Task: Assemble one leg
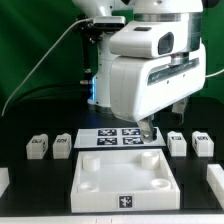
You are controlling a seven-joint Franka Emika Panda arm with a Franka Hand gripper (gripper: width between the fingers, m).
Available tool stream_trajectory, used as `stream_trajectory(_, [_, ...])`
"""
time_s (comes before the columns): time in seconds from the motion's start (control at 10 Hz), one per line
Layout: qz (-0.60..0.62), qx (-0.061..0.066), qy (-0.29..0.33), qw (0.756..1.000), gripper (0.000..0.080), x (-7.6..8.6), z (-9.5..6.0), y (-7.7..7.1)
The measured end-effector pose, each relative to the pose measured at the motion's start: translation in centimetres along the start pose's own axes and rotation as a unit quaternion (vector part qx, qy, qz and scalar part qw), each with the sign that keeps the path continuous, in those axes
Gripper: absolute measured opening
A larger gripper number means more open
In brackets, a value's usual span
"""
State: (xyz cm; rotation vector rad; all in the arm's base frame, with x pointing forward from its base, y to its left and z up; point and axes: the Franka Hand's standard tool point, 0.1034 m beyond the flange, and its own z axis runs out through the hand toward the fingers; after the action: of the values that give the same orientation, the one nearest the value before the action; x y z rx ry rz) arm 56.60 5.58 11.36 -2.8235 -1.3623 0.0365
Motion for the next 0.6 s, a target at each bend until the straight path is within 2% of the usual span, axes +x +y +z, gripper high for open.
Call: stream_trajectory(0.6, [0.0,0.0,0.0,1.0,0.065,0.0,0.0,0.0])
